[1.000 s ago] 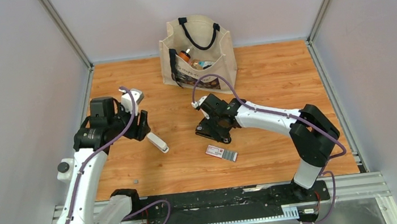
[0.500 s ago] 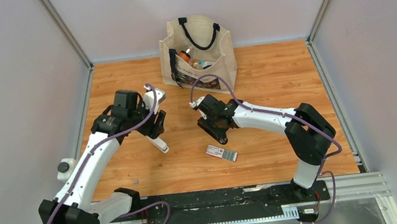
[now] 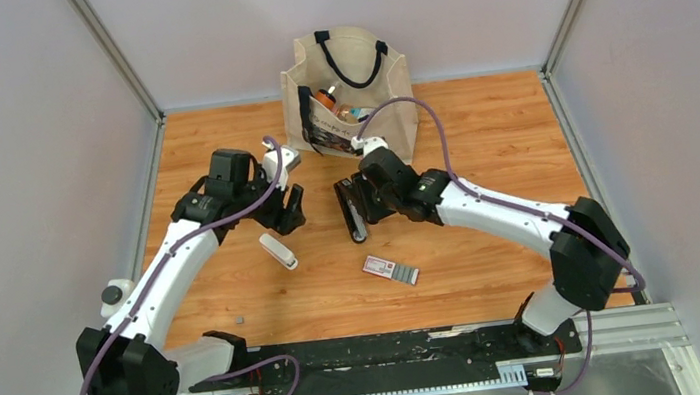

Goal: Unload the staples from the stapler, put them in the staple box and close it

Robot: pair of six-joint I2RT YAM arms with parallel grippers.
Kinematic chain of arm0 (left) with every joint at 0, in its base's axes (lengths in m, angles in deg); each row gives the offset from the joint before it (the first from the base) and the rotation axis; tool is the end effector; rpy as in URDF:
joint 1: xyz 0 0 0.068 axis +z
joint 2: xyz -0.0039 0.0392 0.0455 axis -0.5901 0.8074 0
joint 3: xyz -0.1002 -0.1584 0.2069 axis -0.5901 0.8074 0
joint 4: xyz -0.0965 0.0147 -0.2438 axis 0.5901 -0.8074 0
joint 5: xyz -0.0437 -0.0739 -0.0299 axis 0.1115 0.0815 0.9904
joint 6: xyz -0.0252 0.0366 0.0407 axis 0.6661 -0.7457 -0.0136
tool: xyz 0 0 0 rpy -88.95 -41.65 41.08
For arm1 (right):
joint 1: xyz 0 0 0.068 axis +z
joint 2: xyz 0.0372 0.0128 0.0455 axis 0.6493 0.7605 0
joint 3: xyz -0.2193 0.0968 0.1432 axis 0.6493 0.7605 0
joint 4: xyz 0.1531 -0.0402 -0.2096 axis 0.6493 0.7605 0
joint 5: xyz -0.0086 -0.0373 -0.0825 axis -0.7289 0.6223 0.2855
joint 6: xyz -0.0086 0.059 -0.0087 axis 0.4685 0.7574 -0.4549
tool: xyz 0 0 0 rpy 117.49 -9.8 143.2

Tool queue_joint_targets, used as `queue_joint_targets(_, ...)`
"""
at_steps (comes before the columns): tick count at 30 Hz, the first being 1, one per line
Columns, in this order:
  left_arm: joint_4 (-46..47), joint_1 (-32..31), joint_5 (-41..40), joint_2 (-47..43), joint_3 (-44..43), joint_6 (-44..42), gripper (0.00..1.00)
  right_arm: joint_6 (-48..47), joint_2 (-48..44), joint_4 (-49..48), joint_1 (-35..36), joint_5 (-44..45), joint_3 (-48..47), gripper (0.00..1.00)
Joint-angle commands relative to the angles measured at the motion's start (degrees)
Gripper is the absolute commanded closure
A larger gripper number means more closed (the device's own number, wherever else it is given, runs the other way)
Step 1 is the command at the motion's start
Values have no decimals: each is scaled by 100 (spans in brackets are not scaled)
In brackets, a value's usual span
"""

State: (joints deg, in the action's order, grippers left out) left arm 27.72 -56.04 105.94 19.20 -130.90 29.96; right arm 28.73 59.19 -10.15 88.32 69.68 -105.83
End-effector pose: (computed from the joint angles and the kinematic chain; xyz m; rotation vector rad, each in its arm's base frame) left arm 0.2315 -0.1010 0.3055 0.7959 2.2707 -0.5309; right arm 0.2408 0.2567 0.2535 -0.5088 2.4100 0.3674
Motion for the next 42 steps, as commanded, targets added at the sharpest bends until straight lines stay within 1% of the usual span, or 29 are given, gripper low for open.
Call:
queue_joint_targets(1, 559, -16, 511, -254, 364, 46, 27, 1057, -701, -1192, -20, 105, 236, 100)
queue_joint_targets(4, 569, -25, 696, -299, 496, -32, 27, 1339, -930, -1464, -20, -27, 395, 100)
queue_joint_targets(10, 595, -51, 696, -202, 663, -323, 27, 1673, -1105, -1395, -11, -107, 290, 100)
queue_joint_targets(15, 542, -270, 1065, -96, 655, -288, 26, 2112, -1528, -1913, 77, -63, 728, 100)
queue_joint_targets(17, 533, -402, 1283, -61, 619, -244, 19, 2253, -1616, -2063, 156, -2, 747, 100)
queue_joint_targets(21, 621, -473, 1644, 88, 584, 115, 18, 2297, -1616, -2125, 402, 218, 651, 100)
queue_joint_targets(25, 849, -508, 1935, 71, 724, 292, 18, 2341, -1590, -2186, 595, 516, 571, 100)
queue_joint_targets(32, 1122, -543, 1883, -96, 1128, 345, 17, 2438, -1528, -2257, 789, 719, 536, 100)
queue_joint_targets(36, 1140, -552, 1707, -149, 1225, 30, 17, 2429, -1590, -2178, 798, 807, 519, 100)
queue_joint_targets(42, 1262, -552, 1470, -167, 1375, -156, 16, 2464, -1704, -2160, 798, 729, 545, 100)
